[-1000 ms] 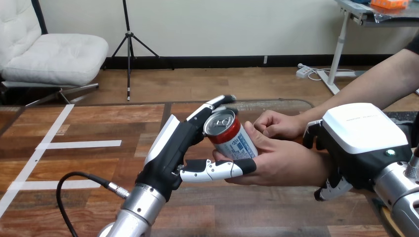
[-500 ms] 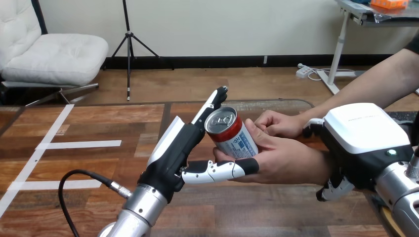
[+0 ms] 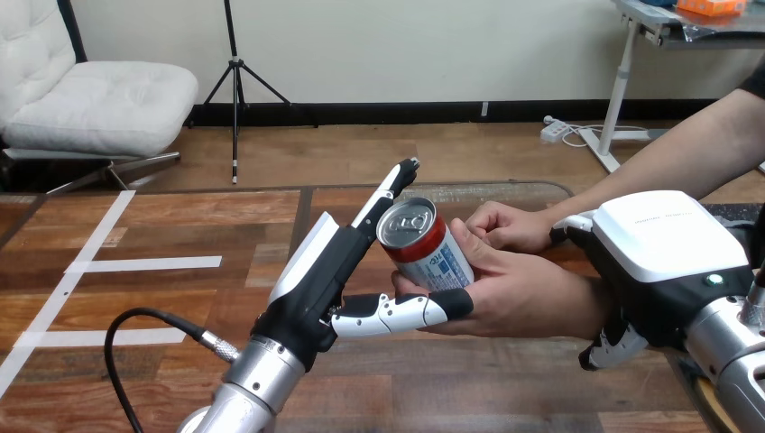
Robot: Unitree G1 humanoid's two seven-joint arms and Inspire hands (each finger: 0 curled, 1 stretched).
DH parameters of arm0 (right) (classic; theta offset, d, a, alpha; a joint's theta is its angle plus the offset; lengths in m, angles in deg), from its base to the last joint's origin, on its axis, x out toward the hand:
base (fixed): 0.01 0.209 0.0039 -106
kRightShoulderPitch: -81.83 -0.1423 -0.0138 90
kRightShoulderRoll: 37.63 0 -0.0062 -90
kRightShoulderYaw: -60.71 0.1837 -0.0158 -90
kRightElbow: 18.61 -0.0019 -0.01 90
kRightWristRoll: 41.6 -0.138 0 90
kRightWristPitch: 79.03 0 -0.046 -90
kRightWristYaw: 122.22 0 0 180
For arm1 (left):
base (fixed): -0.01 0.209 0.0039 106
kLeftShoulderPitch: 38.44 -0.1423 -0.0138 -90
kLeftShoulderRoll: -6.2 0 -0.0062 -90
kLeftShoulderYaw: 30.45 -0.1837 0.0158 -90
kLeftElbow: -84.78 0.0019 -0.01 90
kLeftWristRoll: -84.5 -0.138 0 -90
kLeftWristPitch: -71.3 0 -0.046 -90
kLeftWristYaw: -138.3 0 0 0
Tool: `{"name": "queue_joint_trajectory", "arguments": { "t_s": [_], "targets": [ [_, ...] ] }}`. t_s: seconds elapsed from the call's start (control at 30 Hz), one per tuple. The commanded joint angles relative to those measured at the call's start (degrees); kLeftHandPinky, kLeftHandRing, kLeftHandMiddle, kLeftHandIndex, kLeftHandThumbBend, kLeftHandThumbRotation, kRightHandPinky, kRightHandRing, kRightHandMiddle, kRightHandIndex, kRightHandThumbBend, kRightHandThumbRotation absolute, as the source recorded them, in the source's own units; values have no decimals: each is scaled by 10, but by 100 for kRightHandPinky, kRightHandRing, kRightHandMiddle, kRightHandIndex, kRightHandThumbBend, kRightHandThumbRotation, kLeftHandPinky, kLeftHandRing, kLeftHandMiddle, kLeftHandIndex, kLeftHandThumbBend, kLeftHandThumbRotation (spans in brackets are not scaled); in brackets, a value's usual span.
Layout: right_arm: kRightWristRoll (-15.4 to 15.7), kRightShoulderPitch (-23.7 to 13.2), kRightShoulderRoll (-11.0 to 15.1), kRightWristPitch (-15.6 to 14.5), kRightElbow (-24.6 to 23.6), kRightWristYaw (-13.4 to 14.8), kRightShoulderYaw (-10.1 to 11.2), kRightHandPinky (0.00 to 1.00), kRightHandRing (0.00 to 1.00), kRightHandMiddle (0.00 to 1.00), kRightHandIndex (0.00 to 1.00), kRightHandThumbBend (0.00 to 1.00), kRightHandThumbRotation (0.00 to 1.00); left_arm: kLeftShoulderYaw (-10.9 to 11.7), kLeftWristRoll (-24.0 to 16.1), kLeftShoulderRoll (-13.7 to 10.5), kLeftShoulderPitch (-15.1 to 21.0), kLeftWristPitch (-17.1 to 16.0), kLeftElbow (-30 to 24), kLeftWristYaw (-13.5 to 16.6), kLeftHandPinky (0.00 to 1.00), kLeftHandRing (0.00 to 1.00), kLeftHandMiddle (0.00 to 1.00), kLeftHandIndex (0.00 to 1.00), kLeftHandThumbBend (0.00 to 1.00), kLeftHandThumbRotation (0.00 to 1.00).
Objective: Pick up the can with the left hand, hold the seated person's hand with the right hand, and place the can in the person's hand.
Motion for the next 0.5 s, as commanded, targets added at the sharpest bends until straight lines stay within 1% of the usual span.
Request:
{"name": "queue_joint_trajectory", "arguments": {
  "t_s": [0.0,0.3,0.47],
  "targets": [
    [4,-23,3,3,-2,12,13,73,84,86,82,96,0,1,-3,-4,30,-23,-8,9,100,100,100,100,100,58],
    [2,-22,-1,2,-3,17,14,74,85,87,83,96,0,2,-7,-5,30,-27,-4,13,100,100,100,100,100,59],
    [-5,-18,-4,4,-7,25,16,75,86,87,83,96,0,2,-6,-5,28,-25,-6,14,100,100,100,100,100,59]
  ]
}}
